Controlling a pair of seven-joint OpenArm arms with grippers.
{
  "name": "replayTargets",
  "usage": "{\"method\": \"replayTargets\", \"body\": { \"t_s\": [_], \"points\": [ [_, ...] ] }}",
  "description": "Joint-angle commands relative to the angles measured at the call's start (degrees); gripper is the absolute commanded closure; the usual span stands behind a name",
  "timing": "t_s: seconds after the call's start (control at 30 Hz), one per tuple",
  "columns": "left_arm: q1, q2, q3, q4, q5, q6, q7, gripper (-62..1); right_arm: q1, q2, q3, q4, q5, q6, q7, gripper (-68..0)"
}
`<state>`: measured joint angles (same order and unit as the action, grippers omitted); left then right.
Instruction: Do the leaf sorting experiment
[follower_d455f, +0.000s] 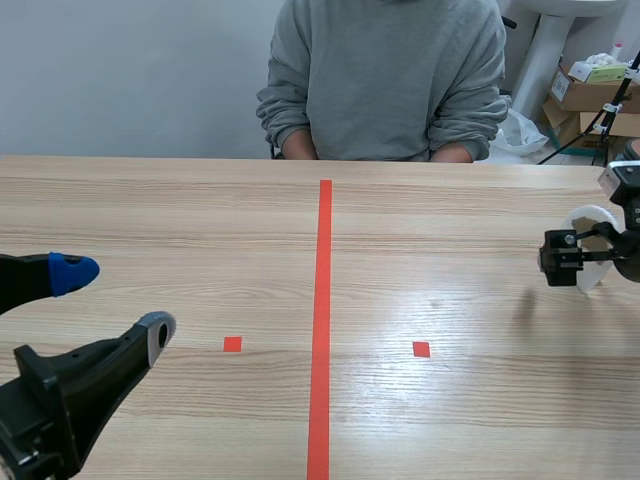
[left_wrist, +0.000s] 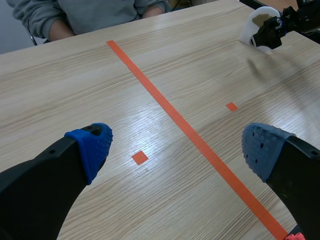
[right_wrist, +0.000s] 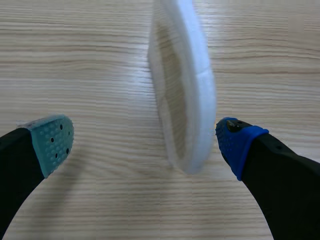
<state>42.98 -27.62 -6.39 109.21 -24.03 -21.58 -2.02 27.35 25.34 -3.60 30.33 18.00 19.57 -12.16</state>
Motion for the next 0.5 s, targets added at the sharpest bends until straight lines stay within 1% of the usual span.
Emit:
{"method": "replayTargets", "body": {
  "t_s": [0.0, 0.07, 0.17, 0.3, 0.47],
  "points": [
    [0.0, 0.3, -0.4, 1.1, -0.3, -0.2, -0.9, -55.1, 0.2, 3.1, 0.5, 3.7, 1.2, 1.1, 0.1, -58.0],
    [0.0, 0.3, -0.4, 1.1, -0.3, -0.2, -0.9, -55.1, -1.7, 4.4, 0.8, 6.9, 3.1, 3.0, -1.0, -57.8],
    [0.0, 0.3, -0.4, 1.1, -0.3, -0.2, -0.9, -55.1, -6.1, 6.2, 2.0, 13.4, 5.8, 5.2, -2.6, -57.8],
    [0.0, 0.3, -0.4, 1.1, -0.3, -0.2, -0.9, -55.1, -13.5, 7.8, 4.5, 24.5, 8.7, 5.6, -6.1, -57.8],
    [0.0, 0.3, -0.4, 1.1, -0.3, -0.2, -0.9, -55.1, -24.3, 8.0, 7.9, 40.8, 12.0, 7.1, -9.4, -57.8]
  ]
}}
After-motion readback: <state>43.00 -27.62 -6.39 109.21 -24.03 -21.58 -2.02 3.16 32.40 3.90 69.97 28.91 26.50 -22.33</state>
